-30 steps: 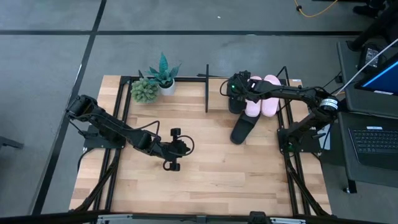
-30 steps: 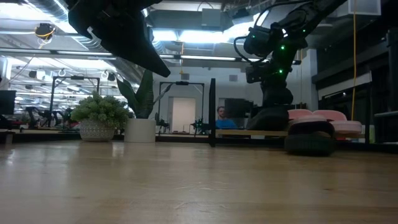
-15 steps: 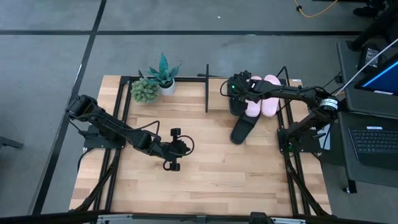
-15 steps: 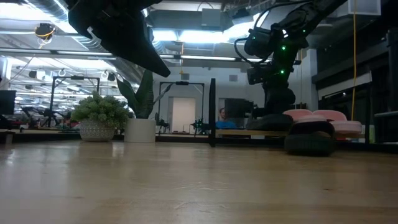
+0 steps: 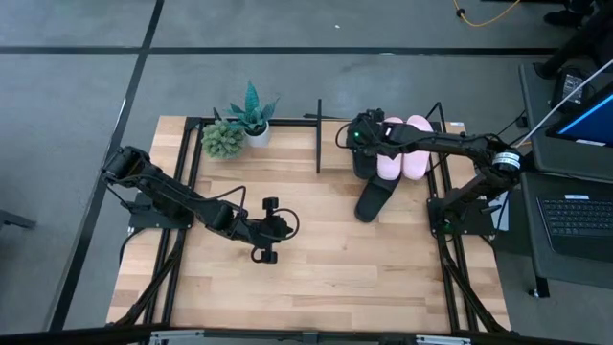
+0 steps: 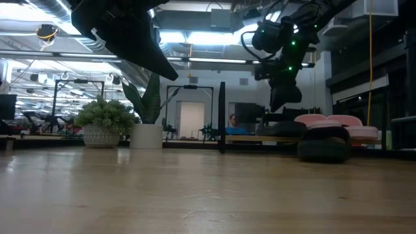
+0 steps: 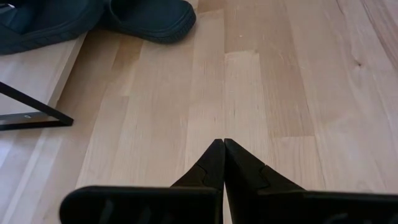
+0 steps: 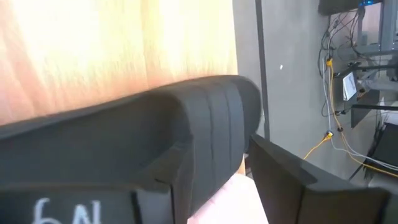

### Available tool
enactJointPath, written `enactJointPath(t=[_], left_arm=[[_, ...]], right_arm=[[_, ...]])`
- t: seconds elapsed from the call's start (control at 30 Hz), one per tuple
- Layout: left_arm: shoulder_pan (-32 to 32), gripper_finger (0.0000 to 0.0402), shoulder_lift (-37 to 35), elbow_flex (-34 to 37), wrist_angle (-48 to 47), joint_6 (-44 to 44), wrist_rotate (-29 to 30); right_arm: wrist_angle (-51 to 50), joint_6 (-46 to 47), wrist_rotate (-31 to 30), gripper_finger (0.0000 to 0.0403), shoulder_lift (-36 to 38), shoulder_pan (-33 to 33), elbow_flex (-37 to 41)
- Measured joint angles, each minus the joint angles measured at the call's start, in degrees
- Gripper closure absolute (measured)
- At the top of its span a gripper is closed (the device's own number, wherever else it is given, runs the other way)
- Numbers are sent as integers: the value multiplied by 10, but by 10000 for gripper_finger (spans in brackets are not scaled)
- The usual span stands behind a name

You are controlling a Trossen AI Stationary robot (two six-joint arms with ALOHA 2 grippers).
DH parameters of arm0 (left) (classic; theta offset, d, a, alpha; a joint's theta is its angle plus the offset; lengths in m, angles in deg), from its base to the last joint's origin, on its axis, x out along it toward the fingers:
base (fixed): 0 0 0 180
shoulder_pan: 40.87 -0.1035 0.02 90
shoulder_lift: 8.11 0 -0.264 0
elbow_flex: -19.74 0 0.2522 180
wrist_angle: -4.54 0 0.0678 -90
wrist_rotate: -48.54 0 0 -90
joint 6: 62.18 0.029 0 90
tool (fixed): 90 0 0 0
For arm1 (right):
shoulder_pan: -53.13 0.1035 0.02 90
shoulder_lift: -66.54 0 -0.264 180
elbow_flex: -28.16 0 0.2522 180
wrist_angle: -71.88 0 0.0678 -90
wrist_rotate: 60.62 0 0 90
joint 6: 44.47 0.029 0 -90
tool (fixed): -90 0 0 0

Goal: Pick and place slides into the shelf
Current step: Put the black slide on the shelf

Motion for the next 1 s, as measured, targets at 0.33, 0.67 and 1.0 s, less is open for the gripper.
enactJointPath(t=[0.33,0.67,1.0], left_arm=[[0,401,0,0,0,0,0],[0,401,0,0,0,0,0],[0,401,0,25,16,-18,0]], right_arm=[[-78,64,1,254,0,4,-46],[-199,179,12,254,1,77,-188],[-51,284,49,254,117,235,-43]])
